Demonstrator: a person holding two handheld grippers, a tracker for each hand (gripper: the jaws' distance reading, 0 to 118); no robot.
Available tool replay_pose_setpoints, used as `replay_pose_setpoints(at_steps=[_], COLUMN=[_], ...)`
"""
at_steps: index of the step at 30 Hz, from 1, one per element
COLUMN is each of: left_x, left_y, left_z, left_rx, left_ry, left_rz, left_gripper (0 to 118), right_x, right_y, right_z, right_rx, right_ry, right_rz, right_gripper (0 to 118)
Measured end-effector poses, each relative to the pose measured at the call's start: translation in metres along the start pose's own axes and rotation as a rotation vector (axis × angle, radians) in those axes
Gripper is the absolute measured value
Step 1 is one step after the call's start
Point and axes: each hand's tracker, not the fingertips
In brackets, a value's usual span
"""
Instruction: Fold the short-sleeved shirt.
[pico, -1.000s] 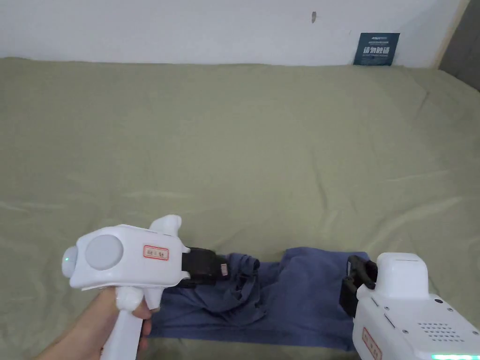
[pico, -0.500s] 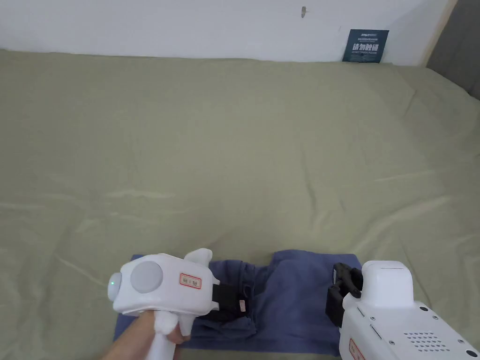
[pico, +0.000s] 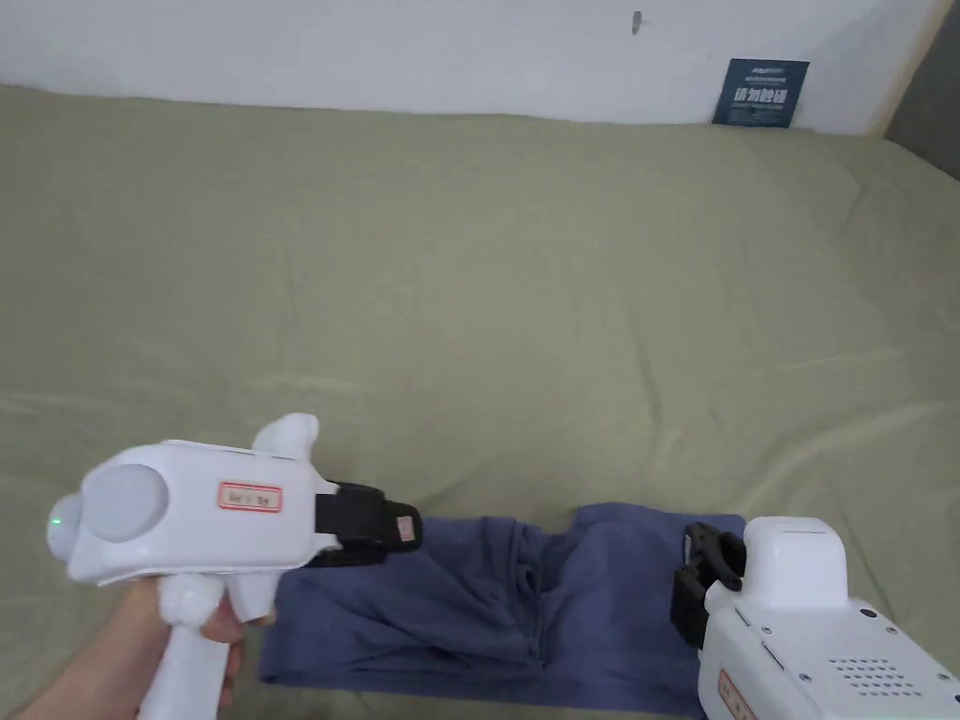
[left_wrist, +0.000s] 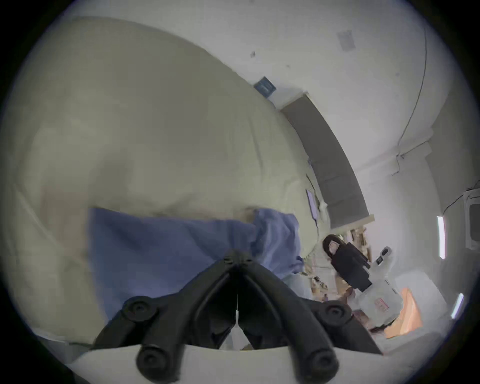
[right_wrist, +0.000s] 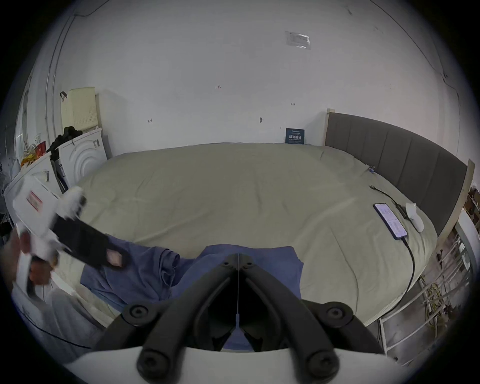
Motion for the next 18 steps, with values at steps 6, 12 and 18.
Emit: replay_pose_setpoints(at_steps=[6,12,18], left_x=[-0.052,-0.082,-0.108], left_y=[-0.001,-0.005,-0.011], left_z=[0.042,0.035,0.009], left_rx=[-0.014,-0.060,-0.099], left_ry=[0.112,0.069,-0.096], left_rz=[0.038,0.087,0.181], left_gripper=[1,3,105], right_x=[-0.016,-0.023,-0.023], right_y=[0.003,0.002,0.003], right_z=[-0.006,-0.008,-0.009], right_rx=[0.001,-0.018,-0.025], right_ry=[0.028,0.030,0.016], right_rz=[0.024,0.052,0.068], right_gripper=[1,1,1])
